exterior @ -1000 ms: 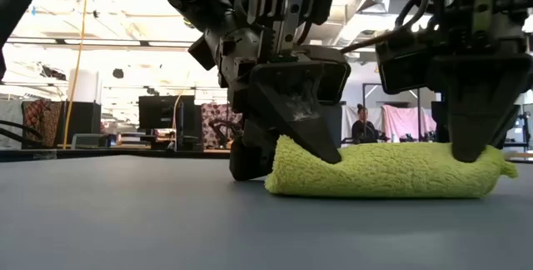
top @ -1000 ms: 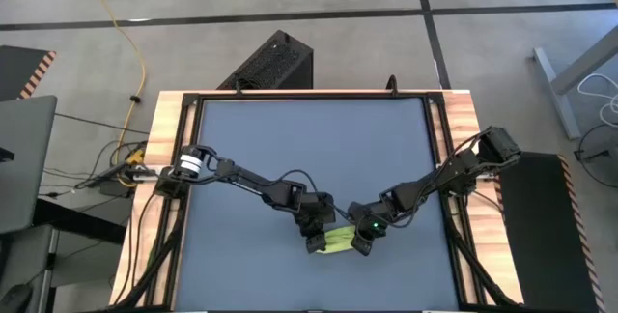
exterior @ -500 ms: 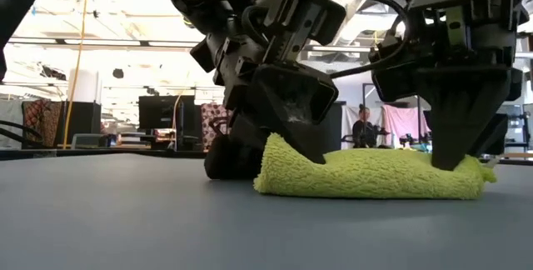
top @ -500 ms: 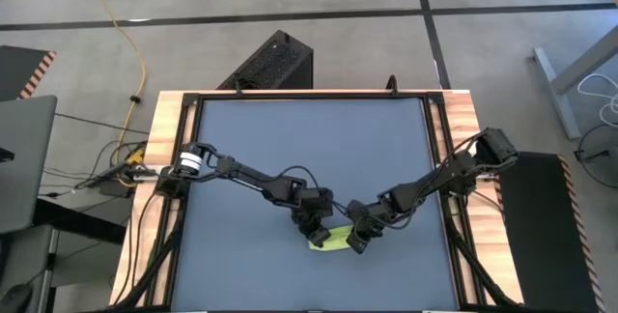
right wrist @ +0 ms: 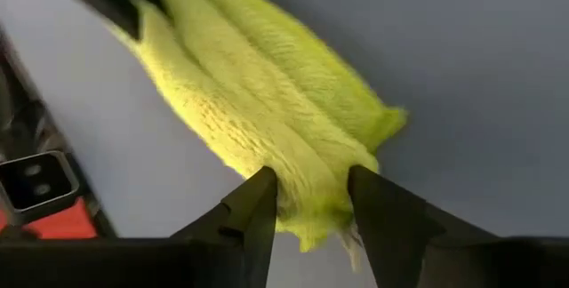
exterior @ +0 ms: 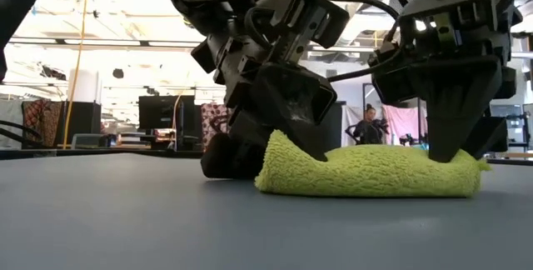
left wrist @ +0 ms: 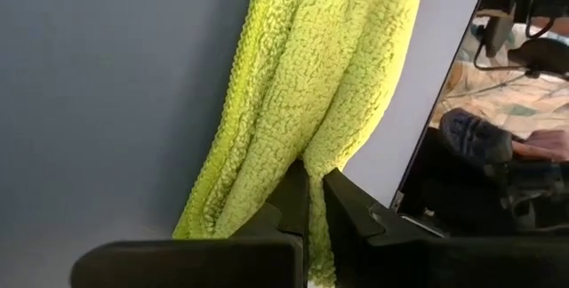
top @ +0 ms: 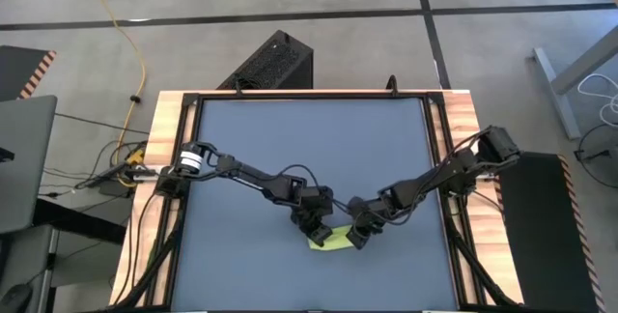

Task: Roll towel into tight, uniform cylinder
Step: Roll the green towel

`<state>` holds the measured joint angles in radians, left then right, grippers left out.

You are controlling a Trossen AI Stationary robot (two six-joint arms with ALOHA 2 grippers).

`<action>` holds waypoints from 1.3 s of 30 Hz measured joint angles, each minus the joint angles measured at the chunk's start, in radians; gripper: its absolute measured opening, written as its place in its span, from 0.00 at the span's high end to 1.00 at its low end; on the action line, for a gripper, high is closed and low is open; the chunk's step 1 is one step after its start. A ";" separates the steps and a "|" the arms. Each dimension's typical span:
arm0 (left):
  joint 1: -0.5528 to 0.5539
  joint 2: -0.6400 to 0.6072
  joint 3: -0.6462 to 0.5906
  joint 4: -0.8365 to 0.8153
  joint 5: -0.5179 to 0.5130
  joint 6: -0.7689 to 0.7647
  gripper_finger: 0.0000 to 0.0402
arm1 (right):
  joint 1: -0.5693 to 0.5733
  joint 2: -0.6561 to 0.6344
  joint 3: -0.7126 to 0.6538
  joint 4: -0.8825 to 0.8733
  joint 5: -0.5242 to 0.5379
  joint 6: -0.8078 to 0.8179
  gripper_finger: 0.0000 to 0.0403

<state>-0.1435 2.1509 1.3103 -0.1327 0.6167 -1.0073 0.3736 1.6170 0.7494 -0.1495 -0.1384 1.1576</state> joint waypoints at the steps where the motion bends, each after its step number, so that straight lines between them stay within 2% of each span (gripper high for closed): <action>1: 0.001 0.000 -0.001 0.007 -0.001 -0.009 1.00 | 0.000 -0.010 -0.001 -0.010 0.010 0.000 0.57; 8: 0.018 0.001 -0.005 0.050 0.018 -0.071 1.00 | 0.008 -0.125 -0.003 -0.155 0.082 -0.029 0.56; 12: 0.022 0.001 -0.005 0.052 0.031 -0.079 1.00 | 0.065 -0.217 -0.003 -0.195 0.156 -0.099 0.56; 15: 0.023 0.001 -0.005 0.052 0.031 -0.083 1.00 | 0.131 -0.279 -0.003 -0.180 0.269 -0.251 0.56; 17: 0.023 0.001 -0.005 0.052 0.031 -0.089 1.00 | 0.193 -0.289 -0.002 -0.152 0.365 -0.421 0.56; 22: 0.024 0.001 -0.005 0.054 0.031 -0.102 1.00 | 0.326 -0.228 0.000 -0.090 0.551 -0.865 0.56; 25: 0.024 0.001 -0.005 0.055 0.030 -0.105 1.00 | 0.354 -0.153 -0.001 -0.063 0.635 -1.002 0.56; 30: 0.024 0.001 -0.005 0.060 0.030 -0.116 1.00 | 0.353 -0.060 -0.001 -0.003 0.659 -1.035 0.56; 39: 0.024 0.002 -0.005 0.071 0.031 -0.130 1.00 | 0.342 0.007 0.001 0.080 0.662 -1.030 0.56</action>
<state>-0.1196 2.1525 1.3052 -0.0616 0.6479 -1.1374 0.7156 1.6239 0.7506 -0.0697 0.5236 0.1277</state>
